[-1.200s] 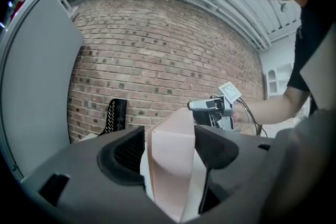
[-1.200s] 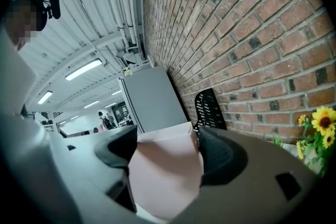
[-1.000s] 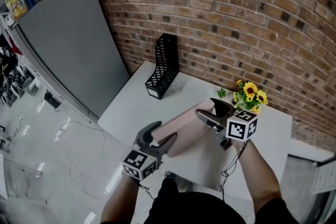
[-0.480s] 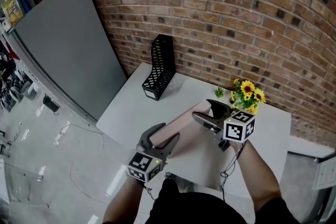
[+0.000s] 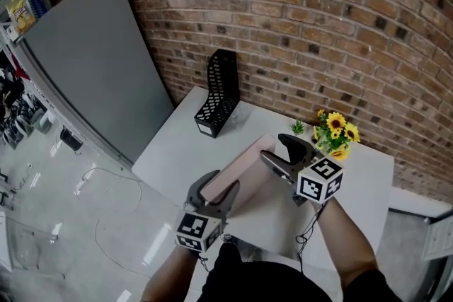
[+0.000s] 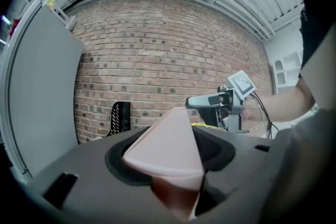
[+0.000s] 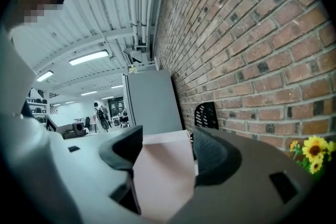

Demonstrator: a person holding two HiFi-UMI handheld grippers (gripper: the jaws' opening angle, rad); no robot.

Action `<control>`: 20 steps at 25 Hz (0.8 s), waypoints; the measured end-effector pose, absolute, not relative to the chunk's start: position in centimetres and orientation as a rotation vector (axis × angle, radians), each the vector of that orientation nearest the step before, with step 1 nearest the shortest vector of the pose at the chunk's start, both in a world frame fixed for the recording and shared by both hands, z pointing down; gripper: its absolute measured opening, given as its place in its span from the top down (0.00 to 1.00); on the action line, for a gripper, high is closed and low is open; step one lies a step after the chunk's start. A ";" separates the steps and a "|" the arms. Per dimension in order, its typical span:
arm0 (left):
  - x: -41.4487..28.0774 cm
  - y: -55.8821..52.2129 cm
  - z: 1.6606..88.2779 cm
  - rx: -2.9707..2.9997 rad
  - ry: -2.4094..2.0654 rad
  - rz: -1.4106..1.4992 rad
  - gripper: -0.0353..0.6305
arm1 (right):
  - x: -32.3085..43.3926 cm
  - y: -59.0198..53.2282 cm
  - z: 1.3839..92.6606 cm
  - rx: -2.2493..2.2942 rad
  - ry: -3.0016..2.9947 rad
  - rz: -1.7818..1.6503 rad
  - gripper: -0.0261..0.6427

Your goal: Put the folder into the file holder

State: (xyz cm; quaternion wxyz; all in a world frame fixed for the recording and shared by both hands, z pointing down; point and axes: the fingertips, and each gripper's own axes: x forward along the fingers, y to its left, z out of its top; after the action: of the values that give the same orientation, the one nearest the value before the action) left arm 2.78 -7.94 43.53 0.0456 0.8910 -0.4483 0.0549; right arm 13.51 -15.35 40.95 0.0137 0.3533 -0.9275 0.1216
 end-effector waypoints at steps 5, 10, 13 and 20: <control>1.1 -8.3 42.3 2.686 -1.472 0.144 0.62 | 14.0 -15.5 40.2 1.194 -2.847 0.227 0.88; -0.3 -8.1 40.4 2.673 -1.567 0.128 0.62 | 13.5 -15.1 39.4 1.207 -2.857 0.182 0.96; -1.4 -8.0 39.5 2.635 -1.606 0.126 0.62 | 13.3 -15.1 38.7 1.214 -2.874 0.193 0.96; -5.1 -9.8 36.3 2.588 -1.738 0.075 0.62 | 12.9 -15.1 37.8 1.234 -2.879 0.189 0.96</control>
State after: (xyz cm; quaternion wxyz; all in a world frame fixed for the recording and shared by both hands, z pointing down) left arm -5.06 -9.80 36.30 0.0116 0.8299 -0.5572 0.0241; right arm 12.86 -15.11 37.85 0.0016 0.3932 -0.9175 0.0601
